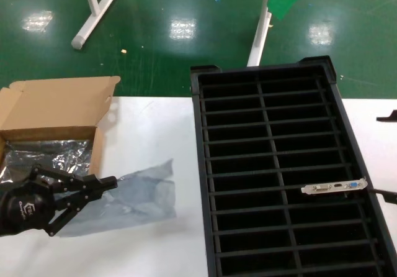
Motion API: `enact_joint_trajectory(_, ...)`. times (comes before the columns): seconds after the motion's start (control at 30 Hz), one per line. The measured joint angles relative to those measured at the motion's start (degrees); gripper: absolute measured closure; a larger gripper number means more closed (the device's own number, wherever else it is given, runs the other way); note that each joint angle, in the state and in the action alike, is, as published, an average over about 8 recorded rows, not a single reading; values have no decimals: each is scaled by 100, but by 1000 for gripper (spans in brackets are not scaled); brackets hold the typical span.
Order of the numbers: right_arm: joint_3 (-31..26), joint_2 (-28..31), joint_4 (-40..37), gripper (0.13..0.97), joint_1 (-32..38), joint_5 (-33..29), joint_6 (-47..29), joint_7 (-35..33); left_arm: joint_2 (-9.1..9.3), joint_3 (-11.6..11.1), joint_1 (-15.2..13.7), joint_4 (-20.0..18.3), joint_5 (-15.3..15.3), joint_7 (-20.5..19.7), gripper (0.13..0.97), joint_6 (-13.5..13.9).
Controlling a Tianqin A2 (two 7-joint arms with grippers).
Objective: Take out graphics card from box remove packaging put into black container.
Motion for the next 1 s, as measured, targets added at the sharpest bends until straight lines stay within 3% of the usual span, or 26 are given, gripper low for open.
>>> enact_joint_trajectory(0.1, -1, 1, 0, 294, 1, 0, -1, -1, -1, -1, 0, 0, 0, -1, 948, 0)
enact_joint_trajectory(0.23, -1, 1, 0, 294, 1, 0, -1, -1, -1, -1, 0, 0, 0, -2, 936, 0)
enact_joint_trajectory(0.33, -1, 1, 0, 250, 1, 0, -1, -1, -1, -1, 0, 0, 0, -2, 930, 0)
enact_joint_trajectory(0.57, 8, -61, -8, 170, -31, 5, 75, 4, 42, -64, 58, -79, 71, -114, 846, -115)
enact_joint_trajectory(0.9, 84, -529, -65, 129, -276, 51, 652, 53, 372, -541, 501, -710, 626, -1011, 665, -1030)
enact_joint_trajectory(1.0, 113, -708, -87, 129, -370, 68, 873, 72, 498, -724, 671, -951, 839, -1355, 665, -1381)
